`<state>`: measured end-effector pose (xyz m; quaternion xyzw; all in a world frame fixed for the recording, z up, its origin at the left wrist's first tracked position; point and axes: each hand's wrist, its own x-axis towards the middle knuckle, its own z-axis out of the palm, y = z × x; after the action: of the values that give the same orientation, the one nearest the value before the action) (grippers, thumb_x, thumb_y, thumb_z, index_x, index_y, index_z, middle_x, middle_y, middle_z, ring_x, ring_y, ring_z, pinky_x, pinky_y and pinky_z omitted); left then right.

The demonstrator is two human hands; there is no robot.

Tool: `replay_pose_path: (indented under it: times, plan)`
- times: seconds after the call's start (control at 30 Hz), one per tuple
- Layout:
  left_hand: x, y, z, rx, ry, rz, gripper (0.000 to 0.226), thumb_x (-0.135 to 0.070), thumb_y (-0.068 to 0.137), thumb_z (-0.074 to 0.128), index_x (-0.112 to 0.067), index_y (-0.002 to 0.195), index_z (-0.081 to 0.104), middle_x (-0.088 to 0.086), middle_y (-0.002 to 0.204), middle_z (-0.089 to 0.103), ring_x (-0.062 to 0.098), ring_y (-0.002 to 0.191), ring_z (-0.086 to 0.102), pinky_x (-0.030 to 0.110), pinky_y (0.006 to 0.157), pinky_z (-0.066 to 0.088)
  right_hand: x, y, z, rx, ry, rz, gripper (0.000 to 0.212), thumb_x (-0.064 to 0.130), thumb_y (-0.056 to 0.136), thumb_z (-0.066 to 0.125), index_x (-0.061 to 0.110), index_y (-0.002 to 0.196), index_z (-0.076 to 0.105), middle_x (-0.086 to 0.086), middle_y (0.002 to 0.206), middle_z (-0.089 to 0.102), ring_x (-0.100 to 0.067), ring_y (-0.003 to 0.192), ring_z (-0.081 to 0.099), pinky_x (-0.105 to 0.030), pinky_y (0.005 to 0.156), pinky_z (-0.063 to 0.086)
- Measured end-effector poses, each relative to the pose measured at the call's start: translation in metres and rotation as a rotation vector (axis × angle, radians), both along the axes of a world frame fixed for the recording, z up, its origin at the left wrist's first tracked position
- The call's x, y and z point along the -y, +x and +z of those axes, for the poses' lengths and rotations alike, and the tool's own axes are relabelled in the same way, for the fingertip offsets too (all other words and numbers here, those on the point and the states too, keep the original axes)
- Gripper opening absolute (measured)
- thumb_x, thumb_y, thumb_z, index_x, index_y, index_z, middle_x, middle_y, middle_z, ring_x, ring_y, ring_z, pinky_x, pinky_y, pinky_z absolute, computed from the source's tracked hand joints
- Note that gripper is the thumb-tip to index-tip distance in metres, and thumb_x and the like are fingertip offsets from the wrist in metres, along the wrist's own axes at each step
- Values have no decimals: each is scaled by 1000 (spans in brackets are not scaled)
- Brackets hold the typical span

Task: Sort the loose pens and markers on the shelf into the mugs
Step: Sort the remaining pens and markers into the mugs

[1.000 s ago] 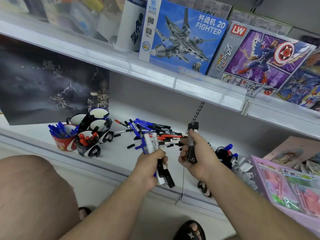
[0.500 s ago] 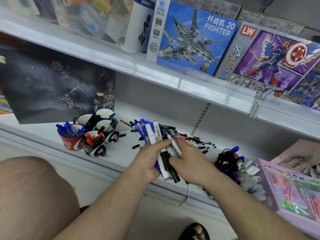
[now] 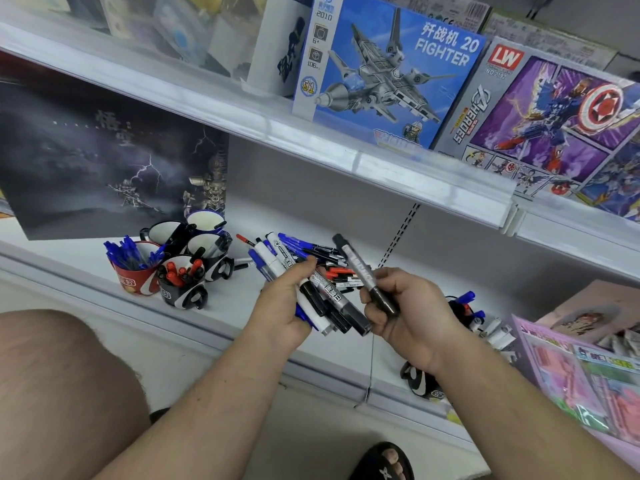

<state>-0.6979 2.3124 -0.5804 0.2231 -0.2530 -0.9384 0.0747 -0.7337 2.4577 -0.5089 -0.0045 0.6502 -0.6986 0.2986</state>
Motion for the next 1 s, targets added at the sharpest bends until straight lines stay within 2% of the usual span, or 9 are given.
replay_pose_path:
  times: [0.17,0.27,0.33,0.43,0.6,0.7,0.83,0.93,1.0]
  plan:
    - [-1,0,-2,53,-11,45,40,-16,78,73,-4,116,65,20,100,70,33,84,70,43,65,58,11,13,-20,-355,186,24,20,0,96,55,17,96,65,-3,78,70,-11,56,57,-21,51,41]
    - [3,1,-4,134,-35,157,42,-9,78,73,0,118,63,24,106,68,35,86,70,46,69,59,15,18,-30,-525,266,87,29,2,95,58,28,95,70,10,89,73,-5,77,63,-22,67,48]
    - [9,2,-4,170,-48,207,43,-5,81,72,-3,122,61,25,108,70,38,88,71,49,70,59,19,19,-32,-590,311,138,33,3,92,62,35,98,69,21,90,70,2,76,61,-24,70,47]
    - [21,2,0,194,-98,239,44,-3,80,73,-2,121,60,25,104,71,37,80,72,49,66,59,31,15,-35,-610,332,145,37,1,90,65,36,100,66,24,89,69,3,75,62,-29,72,51]
    - [52,-1,11,239,-224,301,35,-2,79,76,-5,110,60,20,92,69,33,74,70,47,59,60,67,8,-45,-559,307,-34,25,7,86,72,30,91,62,10,88,70,-8,74,65,-39,76,56]
    - [80,-3,17,293,-419,311,23,1,80,74,-7,96,60,15,80,64,24,63,66,34,46,56,91,-6,-46,-484,208,-157,20,6,84,74,24,91,69,7,85,71,-11,72,64,-30,70,51]
    - [137,-5,25,372,-669,294,24,6,77,69,-1,99,62,12,71,60,12,47,57,16,38,43,119,-35,-46,-445,171,-193,22,4,86,71,20,100,72,6,88,70,-2,58,60,-17,54,46]
    - [177,-1,30,392,-821,113,24,6,70,67,-5,91,59,16,70,57,20,53,54,22,45,46,145,-59,-54,-540,279,-68,22,4,87,70,20,102,73,4,100,71,-7,75,66,-15,59,51]
    - [196,3,32,393,-846,8,21,7,72,64,-6,86,58,16,64,58,21,49,53,25,48,46,166,-77,-66,-666,407,35,23,6,86,70,19,104,74,3,105,72,-12,89,67,-19,81,53]
